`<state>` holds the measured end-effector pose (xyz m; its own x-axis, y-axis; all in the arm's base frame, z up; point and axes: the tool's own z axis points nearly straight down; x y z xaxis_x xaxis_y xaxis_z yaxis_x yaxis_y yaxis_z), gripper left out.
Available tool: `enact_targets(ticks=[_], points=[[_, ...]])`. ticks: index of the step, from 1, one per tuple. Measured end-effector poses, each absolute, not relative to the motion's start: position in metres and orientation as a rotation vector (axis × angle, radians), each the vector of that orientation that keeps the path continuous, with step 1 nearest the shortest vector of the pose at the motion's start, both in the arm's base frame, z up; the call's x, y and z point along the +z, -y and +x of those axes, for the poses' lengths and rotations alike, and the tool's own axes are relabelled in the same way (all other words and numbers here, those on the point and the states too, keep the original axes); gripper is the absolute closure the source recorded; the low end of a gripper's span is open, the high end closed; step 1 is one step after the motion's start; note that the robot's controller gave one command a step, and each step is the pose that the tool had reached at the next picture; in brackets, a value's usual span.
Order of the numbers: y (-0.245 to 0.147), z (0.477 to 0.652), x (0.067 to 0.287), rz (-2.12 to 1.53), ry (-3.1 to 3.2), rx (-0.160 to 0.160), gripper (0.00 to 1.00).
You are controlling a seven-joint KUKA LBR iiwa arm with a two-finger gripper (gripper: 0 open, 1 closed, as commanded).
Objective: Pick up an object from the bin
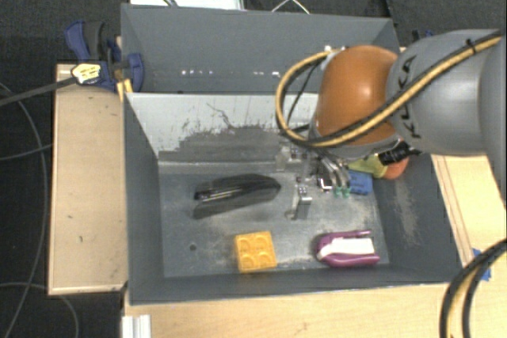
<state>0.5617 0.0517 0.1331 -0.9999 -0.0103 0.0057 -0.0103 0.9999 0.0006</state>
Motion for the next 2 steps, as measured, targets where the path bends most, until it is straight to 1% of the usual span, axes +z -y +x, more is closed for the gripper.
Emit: enact_targets(ticks=[1,2], points=[[-0.051,0.564,0.138,0.012,3.144,-0.001,0.0],[-0.126,0.585,0.123,0.059,3.139,-0.003,0.0]])
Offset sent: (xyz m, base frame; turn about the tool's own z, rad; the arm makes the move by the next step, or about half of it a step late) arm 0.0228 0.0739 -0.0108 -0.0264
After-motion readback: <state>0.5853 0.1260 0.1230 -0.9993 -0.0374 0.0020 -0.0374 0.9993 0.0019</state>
